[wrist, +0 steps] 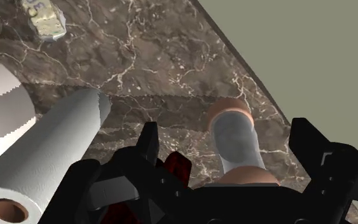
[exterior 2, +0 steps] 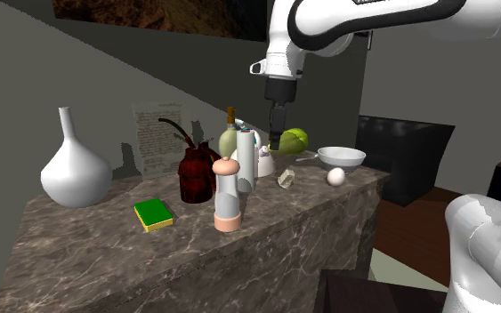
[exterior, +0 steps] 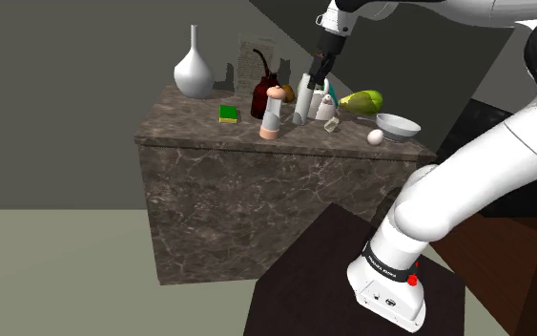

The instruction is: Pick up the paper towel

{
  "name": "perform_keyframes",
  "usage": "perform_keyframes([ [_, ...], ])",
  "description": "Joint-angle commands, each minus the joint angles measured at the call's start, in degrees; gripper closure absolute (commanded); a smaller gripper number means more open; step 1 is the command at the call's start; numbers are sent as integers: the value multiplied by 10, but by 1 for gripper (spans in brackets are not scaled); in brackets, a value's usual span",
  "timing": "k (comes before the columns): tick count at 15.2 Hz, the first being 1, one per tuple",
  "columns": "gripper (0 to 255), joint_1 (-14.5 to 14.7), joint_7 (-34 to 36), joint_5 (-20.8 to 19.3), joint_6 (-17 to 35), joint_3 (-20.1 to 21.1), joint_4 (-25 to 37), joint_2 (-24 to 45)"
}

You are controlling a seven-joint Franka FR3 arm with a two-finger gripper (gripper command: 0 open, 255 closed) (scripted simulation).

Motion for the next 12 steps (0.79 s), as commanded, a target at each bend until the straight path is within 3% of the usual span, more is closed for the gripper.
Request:
perform_keyframes([
  [1, 0, 1, -45, 2, -1, -22, 37, 38],
  [7, 0, -2, -178, 35, -14, -81, 173, 171],
  [12, 0, -30, -287, 92, -48, -112, 324, 304],
])
